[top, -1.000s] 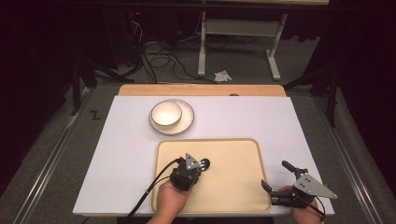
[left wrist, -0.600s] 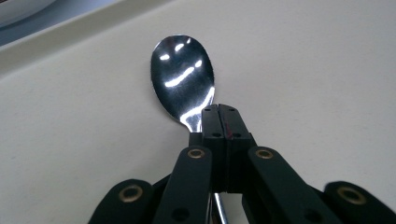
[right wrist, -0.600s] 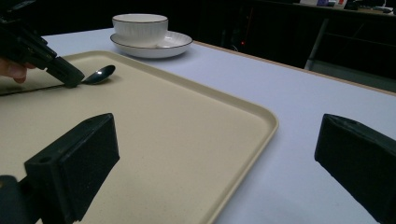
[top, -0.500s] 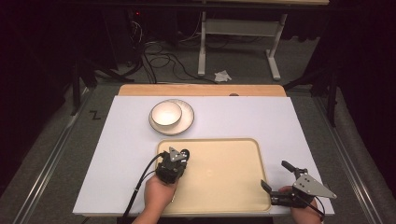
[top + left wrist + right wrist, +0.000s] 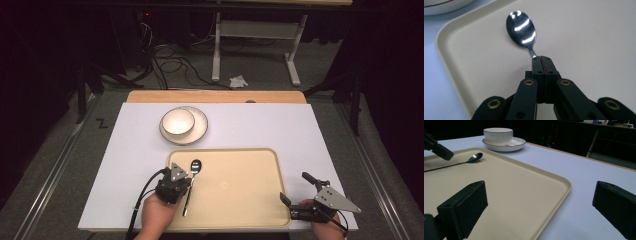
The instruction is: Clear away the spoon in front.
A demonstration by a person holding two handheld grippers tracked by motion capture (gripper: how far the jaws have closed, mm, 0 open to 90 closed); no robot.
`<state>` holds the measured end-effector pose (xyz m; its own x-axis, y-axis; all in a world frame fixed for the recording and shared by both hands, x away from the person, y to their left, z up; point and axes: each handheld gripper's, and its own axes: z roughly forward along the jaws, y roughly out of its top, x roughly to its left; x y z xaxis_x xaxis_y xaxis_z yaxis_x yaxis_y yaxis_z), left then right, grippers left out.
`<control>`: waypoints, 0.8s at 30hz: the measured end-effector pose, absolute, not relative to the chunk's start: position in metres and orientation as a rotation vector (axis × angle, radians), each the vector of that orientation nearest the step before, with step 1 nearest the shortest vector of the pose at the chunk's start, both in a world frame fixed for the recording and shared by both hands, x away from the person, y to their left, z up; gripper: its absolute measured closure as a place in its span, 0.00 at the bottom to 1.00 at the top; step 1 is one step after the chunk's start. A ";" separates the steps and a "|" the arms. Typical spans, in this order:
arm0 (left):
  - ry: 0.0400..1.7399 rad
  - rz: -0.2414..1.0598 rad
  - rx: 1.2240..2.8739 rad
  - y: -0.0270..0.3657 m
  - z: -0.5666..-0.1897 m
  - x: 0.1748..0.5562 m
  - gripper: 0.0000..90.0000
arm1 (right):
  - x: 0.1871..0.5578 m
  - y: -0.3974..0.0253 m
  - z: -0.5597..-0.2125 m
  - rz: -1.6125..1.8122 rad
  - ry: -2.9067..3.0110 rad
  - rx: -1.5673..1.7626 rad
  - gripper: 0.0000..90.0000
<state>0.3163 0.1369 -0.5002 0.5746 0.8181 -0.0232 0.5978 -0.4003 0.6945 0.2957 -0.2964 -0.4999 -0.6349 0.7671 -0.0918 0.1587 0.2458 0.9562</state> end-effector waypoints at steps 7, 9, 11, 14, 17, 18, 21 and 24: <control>1.079 0.409 2.202 0.142 -0.511 0.281 1.00 | 0.296 -0.293 -0.498 1.404 1.958 0.829 0.01; 1.075 0.399 2.211 0.141 -0.510 0.280 1.00 | 0.295 -0.293 -0.498 1.412 1.955 0.835 0.01; 1.056 0.380 2.209 0.138 -0.511 0.276 1.00 | 0.295 -0.294 -0.498 1.406 1.956 0.831 0.01; 1.041 0.366 2.216 0.133 -0.510 0.275 1.00 | 0.296 -0.294 -0.499 1.412 1.954 0.841 0.01; 1.009 0.346 2.215 0.124 -0.511 0.274 1.00 | 0.297 -0.294 -0.499 1.412 1.960 0.834 0.01; 1.003 0.346 2.217 0.122 -0.511 0.274 1.00 | 0.297 -0.294 -0.499 1.413 1.961 0.834 0.01; 0.988 0.346 2.218 0.118 -0.511 0.275 1.00 | 0.297 -0.293 -0.499 1.406 1.962 0.833 0.01; 0.986 0.344 2.216 0.118 -0.511 0.276 1.00 | 0.297 -0.293 -0.499 1.402 1.962 0.834 0.01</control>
